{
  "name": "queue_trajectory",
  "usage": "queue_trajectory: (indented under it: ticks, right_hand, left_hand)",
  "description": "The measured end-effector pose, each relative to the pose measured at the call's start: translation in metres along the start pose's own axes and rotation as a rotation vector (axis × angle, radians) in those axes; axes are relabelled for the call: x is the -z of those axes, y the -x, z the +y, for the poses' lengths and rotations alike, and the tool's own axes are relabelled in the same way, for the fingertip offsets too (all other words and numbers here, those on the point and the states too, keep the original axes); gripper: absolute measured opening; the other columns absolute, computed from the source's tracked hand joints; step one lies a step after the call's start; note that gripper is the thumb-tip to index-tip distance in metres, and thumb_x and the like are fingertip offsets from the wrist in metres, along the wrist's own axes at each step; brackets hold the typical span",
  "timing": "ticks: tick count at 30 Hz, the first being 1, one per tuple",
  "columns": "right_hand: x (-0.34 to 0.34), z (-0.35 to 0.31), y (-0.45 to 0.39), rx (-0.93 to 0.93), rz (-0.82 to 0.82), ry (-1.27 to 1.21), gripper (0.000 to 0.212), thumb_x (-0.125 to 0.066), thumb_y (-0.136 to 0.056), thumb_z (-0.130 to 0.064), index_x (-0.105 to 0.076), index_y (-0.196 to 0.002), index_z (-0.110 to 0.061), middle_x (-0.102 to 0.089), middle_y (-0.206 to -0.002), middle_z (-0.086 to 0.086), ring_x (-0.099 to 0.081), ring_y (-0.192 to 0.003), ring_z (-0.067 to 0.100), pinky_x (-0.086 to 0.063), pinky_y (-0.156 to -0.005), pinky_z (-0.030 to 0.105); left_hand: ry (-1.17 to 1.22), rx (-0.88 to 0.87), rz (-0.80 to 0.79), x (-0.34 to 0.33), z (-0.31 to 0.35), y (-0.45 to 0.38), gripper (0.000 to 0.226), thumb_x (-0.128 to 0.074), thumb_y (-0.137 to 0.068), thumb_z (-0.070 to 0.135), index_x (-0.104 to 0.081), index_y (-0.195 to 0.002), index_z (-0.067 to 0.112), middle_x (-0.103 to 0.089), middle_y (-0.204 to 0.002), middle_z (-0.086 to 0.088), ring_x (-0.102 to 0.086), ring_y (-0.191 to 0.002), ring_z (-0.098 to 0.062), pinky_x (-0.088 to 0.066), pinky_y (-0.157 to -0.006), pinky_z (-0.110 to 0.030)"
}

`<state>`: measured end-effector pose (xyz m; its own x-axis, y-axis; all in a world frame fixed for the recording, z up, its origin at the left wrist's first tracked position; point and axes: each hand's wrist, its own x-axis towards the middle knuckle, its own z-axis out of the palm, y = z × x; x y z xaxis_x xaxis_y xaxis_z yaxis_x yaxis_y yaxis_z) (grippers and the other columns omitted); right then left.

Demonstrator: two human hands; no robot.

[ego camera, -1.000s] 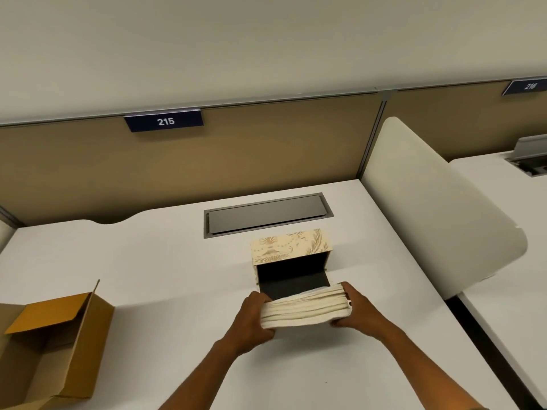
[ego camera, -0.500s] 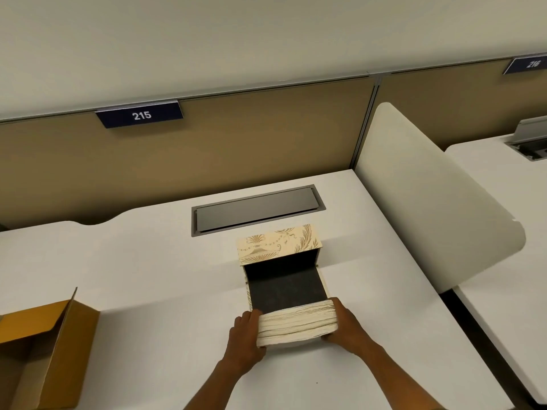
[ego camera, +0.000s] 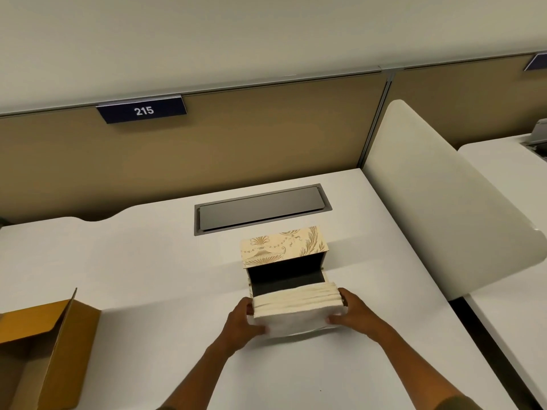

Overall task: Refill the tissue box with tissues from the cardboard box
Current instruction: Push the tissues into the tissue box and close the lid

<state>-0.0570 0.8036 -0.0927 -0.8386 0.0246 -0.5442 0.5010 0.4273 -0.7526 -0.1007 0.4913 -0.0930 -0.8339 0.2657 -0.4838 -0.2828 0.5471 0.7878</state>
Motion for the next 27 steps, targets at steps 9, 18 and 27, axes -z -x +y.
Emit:
queue_trajectory:
  ticks: [9, 18, 27]
  right_hand:
    - [0.007, -0.029, -0.026, -0.193, 0.024, -0.225, 0.049, -0.073, -0.081, -0.013, -0.057, -0.127, -0.010, -0.065, -0.122, 0.007, -0.060, -0.101, 0.018, -0.047, -0.074, 0.024]
    - [-0.003, -0.043, -0.050, -0.277, 0.058, -0.288, 0.043, -0.070, -0.084, -0.022, -0.057, -0.124, -0.010, -0.064, -0.119, 0.008, -0.059, -0.103, 0.022, -0.047, -0.071, 0.025]
    - [-0.015, -0.058, -0.063, -0.295, 0.084, -0.071, 0.064, -0.053, -0.093, -0.037, -0.029, -0.148, -0.012, -0.039, -0.151, 0.010, -0.040, -0.136, 0.030, -0.040, -0.106, 0.040]
  left_hand:
    - [0.448, 0.177, 0.097, -0.010, 0.018, -0.016, 0.033, -0.069, -0.086, 0.008, -0.061, -0.119, 0.003, -0.070, -0.114, -0.015, -0.066, -0.107, -0.033, -0.053, -0.095, -0.049]
    - [0.468, 0.232, 0.148, -0.007, 0.016, -0.038, 0.030, -0.061, -0.092, 0.010, -0.062, -0.121, 0.001, -0.068, -0.117, -0.016, -0.064, -0.106, -0.031, -0.053, -0.097, -0.047]
    - [0.234, 0.232, 0.178, -0.008, 0.025, -0.049, 0.036, -0.054, -0.097, 0.027, -0.055, -0.119, -0.002, -0.062, -0.121, -0.020, -0.058, -0.109, -0.034, -0.050, -0.095, -0.043]
